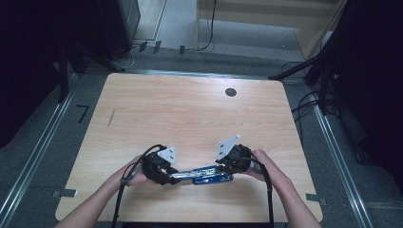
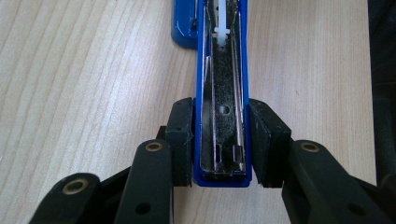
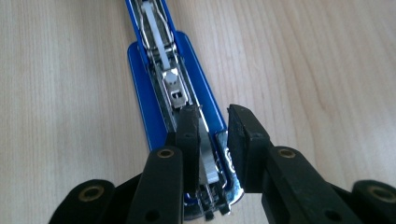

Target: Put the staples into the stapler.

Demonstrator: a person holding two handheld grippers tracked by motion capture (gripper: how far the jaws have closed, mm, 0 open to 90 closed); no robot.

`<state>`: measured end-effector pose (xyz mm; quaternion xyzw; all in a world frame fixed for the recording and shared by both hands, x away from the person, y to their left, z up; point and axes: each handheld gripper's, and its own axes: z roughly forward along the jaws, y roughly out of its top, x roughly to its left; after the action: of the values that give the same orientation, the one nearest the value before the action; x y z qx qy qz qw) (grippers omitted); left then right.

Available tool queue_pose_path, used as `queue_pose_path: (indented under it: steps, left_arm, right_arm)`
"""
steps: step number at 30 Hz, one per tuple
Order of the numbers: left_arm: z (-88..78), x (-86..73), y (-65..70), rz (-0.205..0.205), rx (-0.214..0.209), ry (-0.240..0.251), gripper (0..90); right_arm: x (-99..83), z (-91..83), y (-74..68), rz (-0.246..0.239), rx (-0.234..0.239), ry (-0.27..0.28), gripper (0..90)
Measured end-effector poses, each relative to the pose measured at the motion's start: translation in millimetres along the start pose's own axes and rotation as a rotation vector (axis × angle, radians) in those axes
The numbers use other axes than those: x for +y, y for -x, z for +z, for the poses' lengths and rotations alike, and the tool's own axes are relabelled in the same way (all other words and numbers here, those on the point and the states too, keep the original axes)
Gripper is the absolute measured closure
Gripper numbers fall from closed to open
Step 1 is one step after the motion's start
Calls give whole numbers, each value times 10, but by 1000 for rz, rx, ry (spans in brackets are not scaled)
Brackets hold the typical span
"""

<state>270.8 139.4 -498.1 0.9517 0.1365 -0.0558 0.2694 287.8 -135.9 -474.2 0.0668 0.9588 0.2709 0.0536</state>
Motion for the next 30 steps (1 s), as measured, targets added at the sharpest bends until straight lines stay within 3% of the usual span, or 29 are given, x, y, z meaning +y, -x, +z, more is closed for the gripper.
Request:
queue_pose_path:
  steps: [4, 12, 16, 30]
  left_arm:
    - [1, 0, -1, -1, -1, 0, 651]
    - [0, 1, -2, 0, -1, -2, 651]
    - [1, 2, -3, 0, 0, 1, 652]
    - [-1, 5, -4, 3, 2, -3, 652]
  right_arm:
    - [23, 20, -50, -32, 13, -18, 759]
    - [14, 87, -69, -39, 62, -89, 774]
    - [12, 70, -78, -44, 46, -84, 815]
    - [-15, 42, -76, -65, 46, -43, 835]
